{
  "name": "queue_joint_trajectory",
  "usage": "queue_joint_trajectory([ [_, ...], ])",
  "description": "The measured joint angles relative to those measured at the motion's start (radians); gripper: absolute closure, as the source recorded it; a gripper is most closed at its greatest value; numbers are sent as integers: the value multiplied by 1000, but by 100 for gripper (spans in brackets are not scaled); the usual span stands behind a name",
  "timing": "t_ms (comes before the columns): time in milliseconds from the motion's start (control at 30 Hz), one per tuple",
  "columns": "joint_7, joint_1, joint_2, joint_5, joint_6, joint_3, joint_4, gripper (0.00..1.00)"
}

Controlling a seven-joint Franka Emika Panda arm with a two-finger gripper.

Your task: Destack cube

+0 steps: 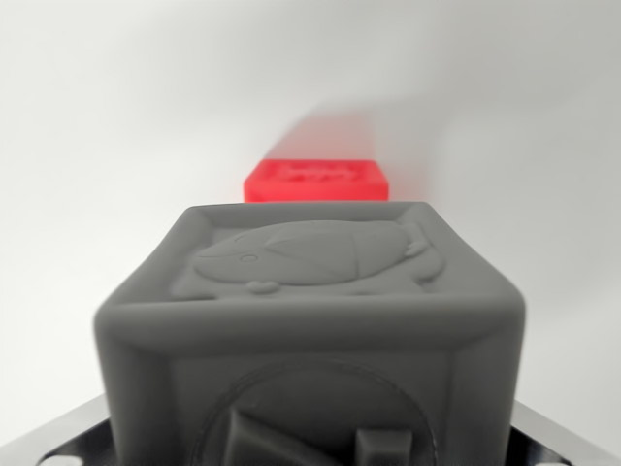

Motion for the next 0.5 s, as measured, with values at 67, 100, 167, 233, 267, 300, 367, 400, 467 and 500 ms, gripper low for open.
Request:
queue_joint_trajectory([
  [67, 0, 3, -5, -2, -1, 0, -3, 100],
  [100, 0, 6, -6, -3, -2, 0, -5, 100],
  [167, 0, 10, -6, -4, -1, 1, -9, 100],
  [233, -1, 16, -6, -4, 0, 2, -13, 100],
  [267, -1, 19, -7, -5, 0, 2, -14, 100],
  [300, -2, 21, -7, -5, 1, 3, -16, 100],
  [367, -3, 27, -10, -6, 2, 3, -21, 100],
  [400, -4, 28, -12, -7, 2, 3, -22, 100],
  [467, -5, 33, -16, -8, 3, 4, -27, 100],
  [500, -6, 35, -17, -8, 4, 5, -30, 100],
])
